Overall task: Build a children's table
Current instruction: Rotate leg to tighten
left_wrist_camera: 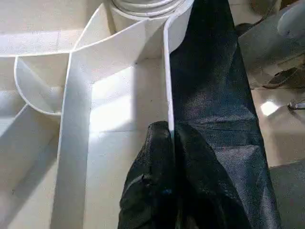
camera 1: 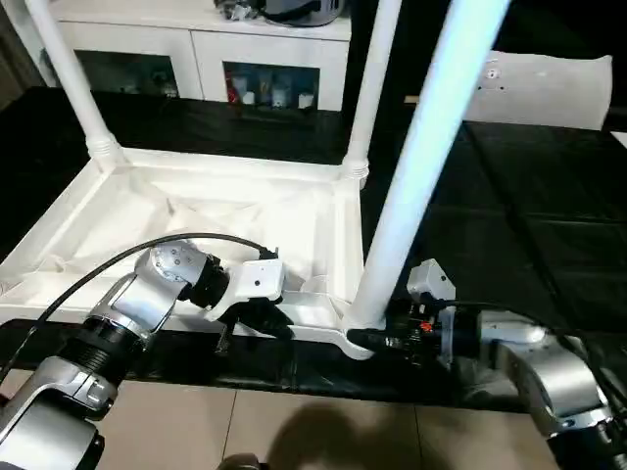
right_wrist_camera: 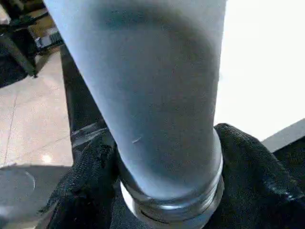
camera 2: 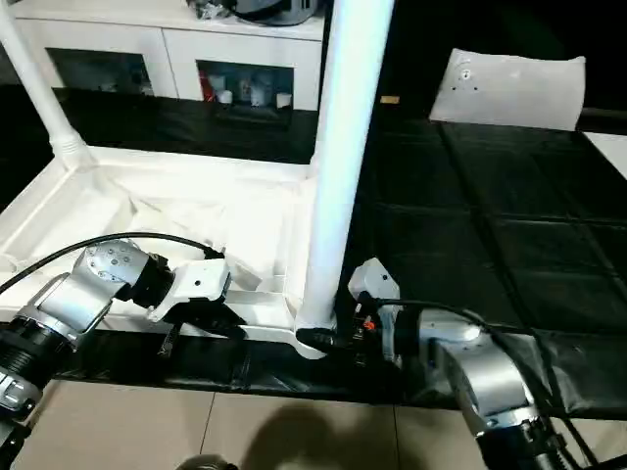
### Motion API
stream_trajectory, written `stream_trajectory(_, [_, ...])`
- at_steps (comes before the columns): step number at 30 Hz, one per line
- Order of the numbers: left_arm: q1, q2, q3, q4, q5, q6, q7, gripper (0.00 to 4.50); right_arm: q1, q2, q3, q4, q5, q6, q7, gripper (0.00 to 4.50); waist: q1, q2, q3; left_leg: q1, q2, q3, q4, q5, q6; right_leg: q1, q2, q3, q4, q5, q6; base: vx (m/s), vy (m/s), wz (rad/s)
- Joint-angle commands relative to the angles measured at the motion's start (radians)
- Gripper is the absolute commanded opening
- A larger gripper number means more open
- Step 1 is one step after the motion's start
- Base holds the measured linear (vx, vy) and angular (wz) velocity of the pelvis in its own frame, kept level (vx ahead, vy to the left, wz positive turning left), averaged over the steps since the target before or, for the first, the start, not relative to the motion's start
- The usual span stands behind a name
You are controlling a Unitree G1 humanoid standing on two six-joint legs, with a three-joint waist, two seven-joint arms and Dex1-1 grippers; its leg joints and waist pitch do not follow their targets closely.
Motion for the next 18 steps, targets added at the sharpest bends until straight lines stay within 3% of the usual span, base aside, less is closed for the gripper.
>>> stream_trajectory(1, [0.009, -0.028, -0.035, -0.012, 0.02, -0.012, 0.006, 0.0, 0.022, 0.027, 0.035, 0.009, 0.016, 0.051, -0.026, 2.72, -0.005, 0.011, -0.048, 0.014, 0.091, -0.039, -0.079, -0.21, 0.012, 0.028, -0.145, 0.074, -0.101, -0.347, -0.132, 0.0, 0.0, 0.0])
stream_trajectory(5, [0.01, -0.034, -0.02, 0.003, 0.049, 0.021, 0.081, 0.0, 0.036, 0.03, 0.054, -0.004, -0.025, 0.018, -0.048, 2.72, -0.011, 0.008, -0.045, 0.018, 0.091, -0.041, -0.082, -0.246, 0.001, 0.025, -0.146, 0.076, -0.104, -0.386, -0.125, 0.0, 0.0, 0.0])
stream_trajectory(7, [0.01, -0.047, -0.001, 0.009, 0.048, 0.062, 0.125, 0.0, 0.037, 0.04, 0.052, -0.004, -0.038, 0.009, -0.073, 2.72, -0.011, 0.014, -0.038, 0.025, 0.088, -0.041, -0.083, -0.285, -0.004, 0.02, -0.149, 0.075, -0.114, -0.465, -0.116, 0.0, 0.0, 0.0])
stream_trajectory(8, [0.017, -0.065, 0.023, 0.0, 0.03, 0.109, 0.157, 0.0, 0.035, 0.06, 0.043, 0.008, -0.053, -0.004, -0.112, 2.72, -0.015, 0.007, -0.03, 0.04, 0.081, -0.044, -0.08, -0.348, -0.013, 0.013, -0.153, 0.07, -0.134, -0.607, -0.084, 0.0, 0.0, 0.0])
stream_trajectory(10, [0.029, -0.101, 0.061, -0.021, 0.003, 0.184, 0.22, 0.0, 0.024, 0.108, 0.017, 0.044, -0.074, -0.012, -0.208, 2.72, -0.022, 0.005, -0.027, 0.048, 0.074, -0.049, -0.075, -0.377, -0.025, 0.005, -0.156, 0.061, -0.145, -0.699, -0.058, 0.0, 0.0, 0.0])
stream_trajectory(11, [0.034, -0.135, 0.086, -0.039, -0.017, 0.232, 0.261, 0.0, 0.014, 0.141, -0.002, 0.064, -0.077, -0.012, -0.266, 2.72, -0.026, 0.003, -0.029, 0.046, 0.073, -0.053, -0.077, -0.387, -0.023, 0.008, -0.154, 0.055, -0.151, -0.715, -0.038, 0.0, 0.0, 0.0])
stream_trajectory(13, [0.033, -0.187, 0.119, -0.055, -0.043, 0.293, 0.323, 0.0, -0.006, 0.19, -0.033, 0.094, -0.072, -0.002, -0.341, 2.72, -0.035, 0.003, -0.03, 0.046, 0.078, -0.054, -0.082, -0.402, -0.028, 0.008, -0.15, 0.049, -0.146, -0.679, -0.045, 0.0, 0.0, 0.0])
stream_trajectory(14, [0.032, -0.212, 0.135, -0.062, -0.054, 0.32, 0.352, 0.0, -0.015, 0.214, -0.049, 0.107, -0.068, 0.006, -0.375, 2.72, -0.041, 0.007, -0.033, 0.043, 0.081, -0.058, -0.084, -0.417, -0.03, 0.014, -0.155, 0.04, -0.145, -0.645, -0.052, -0.012, 0.053, -0.09])
stream_trajectory(15, [0.032, -0.214, 0.136, -0.062, -0.055, 0.322, 0.354, 0.0, -0.016, 0.216, -0.05, 0.108, -0.068, 0.007, -0.378, 2.72, -0.048, 0.01, -0.039, 0.027, 0.089, -0.064, -0.094, -0.405, -0.031, 0.029, -0.159, 0.036, -0.133, -0.575, -0.059, -0.012, 0.053, -0.09])
stream_trajectory(16, [0.031, -0.26, 0.152, -0.071, -0.065, 0.363, 0.401, 0.0, -0.044, 0.264, -0.077, 0.139, -0.061, 0.019, -0.442, 2.72, -0.055, 0.012, -0.045, 0.013, 0.096, -0.065, -0.1, -0.372, -0.029, 0.037, -0.162, 0.041, -0.119, -0.471, -0.084, 0.015, 0.061, -0.13])
stream_trajectory(18, [0.019, -0.356, 0.177, -0.065, -0.059, 0.42, 0.513, 0.0, -0.113, 0.362, -0.127, 0.218, -0.043, 0.04, -0.561, 2.72, -0.064, 0.013, -0.051, 0.015, 0.097, -0.059, -0.097, -0.325, -0.039, 0.028, -0.162, 0.045, -0.105, -0.329, -0.144, 0.0, 0.0, 0.0])
